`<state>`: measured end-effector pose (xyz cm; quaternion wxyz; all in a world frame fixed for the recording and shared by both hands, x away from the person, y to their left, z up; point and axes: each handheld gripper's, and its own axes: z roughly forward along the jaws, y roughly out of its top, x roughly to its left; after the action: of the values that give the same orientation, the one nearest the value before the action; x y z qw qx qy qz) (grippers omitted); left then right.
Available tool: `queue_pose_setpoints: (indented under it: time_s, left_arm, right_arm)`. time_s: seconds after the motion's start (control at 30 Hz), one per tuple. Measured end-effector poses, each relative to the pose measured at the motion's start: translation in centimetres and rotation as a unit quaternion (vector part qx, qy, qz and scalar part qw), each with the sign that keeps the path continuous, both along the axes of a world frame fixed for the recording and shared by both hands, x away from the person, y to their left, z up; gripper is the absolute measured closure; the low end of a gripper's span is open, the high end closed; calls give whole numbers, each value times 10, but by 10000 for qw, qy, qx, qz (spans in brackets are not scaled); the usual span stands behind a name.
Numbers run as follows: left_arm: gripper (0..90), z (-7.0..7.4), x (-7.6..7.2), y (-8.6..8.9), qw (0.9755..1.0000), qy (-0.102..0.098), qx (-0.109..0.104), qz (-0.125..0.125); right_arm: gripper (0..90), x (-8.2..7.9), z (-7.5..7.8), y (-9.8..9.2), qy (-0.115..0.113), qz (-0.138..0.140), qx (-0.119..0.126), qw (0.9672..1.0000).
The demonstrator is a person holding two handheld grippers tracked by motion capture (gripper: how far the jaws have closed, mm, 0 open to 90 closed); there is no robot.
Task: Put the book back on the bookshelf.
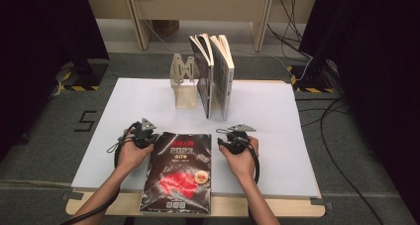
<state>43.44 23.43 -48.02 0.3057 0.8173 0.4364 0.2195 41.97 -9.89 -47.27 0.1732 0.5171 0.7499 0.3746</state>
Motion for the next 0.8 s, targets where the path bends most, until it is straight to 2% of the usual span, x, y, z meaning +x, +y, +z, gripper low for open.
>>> queue_pose_setpoints:
  time_s: [0.07,0.17,0.27,0.43,0.63,0.8]
  left_arm:
    - [895,0,1,3,10000,27,-61,41]
    - [832,2,0,9,9998,34,-111,136]
    - [768,5,-4,16,9995,-46,-87,288]
    - [722,11,-13,27,9989,-147,-143,433]
    - [696,17,-26,32,9985,-187,-245,442]
    - [684,19,-33,26,9989,-180,-270,334]
  right_arm:
    - [537,0,0,1,32,-2,11,10000]
    - [535,0,0,1,56,27,-14,10000]
    - [533,1,-1,2,108,35,8,9999]
    - [529,3,-1,5,149,60,31,9999]
    - [529,4,-2,9,172,103,45,9998]
    - [529,7,-3,14,204,157,10,9997]
